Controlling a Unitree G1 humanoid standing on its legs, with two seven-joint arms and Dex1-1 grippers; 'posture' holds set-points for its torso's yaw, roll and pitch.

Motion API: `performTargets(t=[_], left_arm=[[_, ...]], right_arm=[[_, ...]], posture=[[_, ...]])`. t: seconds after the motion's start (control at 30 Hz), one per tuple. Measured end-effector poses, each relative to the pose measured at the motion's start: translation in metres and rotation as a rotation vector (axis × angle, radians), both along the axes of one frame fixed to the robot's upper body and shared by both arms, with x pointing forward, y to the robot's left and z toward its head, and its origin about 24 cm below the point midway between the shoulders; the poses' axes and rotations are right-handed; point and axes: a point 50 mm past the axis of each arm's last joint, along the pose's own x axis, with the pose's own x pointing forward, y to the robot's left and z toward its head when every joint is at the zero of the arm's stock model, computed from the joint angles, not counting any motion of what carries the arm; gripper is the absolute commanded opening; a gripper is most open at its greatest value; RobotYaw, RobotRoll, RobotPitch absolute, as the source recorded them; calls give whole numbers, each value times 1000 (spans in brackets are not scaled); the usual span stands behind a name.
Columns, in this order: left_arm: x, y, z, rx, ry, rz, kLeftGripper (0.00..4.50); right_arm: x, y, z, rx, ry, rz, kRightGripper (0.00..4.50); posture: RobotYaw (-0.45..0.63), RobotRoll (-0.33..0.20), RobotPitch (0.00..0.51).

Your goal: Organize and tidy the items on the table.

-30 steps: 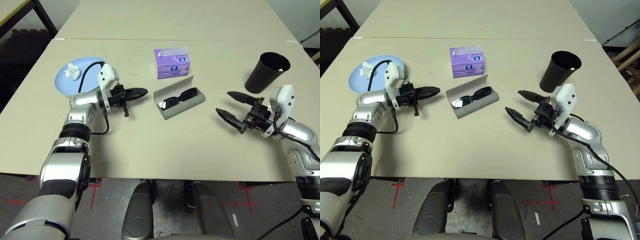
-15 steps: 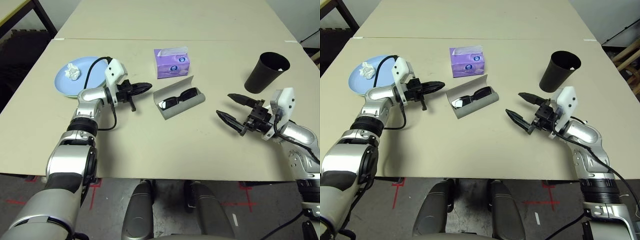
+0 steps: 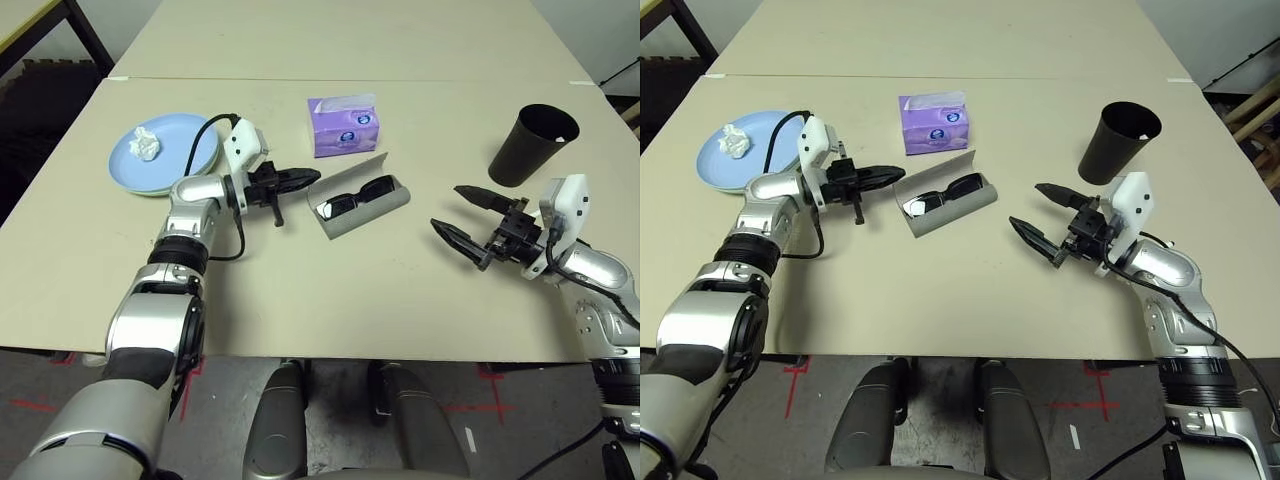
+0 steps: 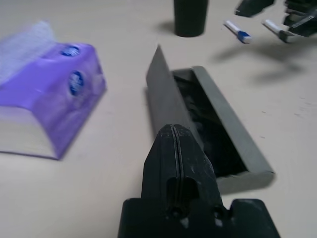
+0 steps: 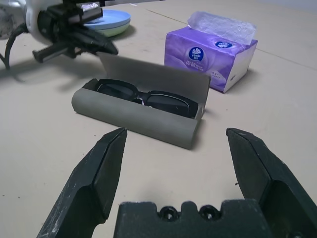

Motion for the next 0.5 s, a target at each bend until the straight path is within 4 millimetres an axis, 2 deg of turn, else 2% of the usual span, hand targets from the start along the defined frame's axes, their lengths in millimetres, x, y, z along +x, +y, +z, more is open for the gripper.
performTargets(t=[0.5], left_arm=[[-10,-12,-10,28,36,-72,50]], right_arm=[[2,2,3,2,-11,-1,4500]], posture=[[102,0,208]])
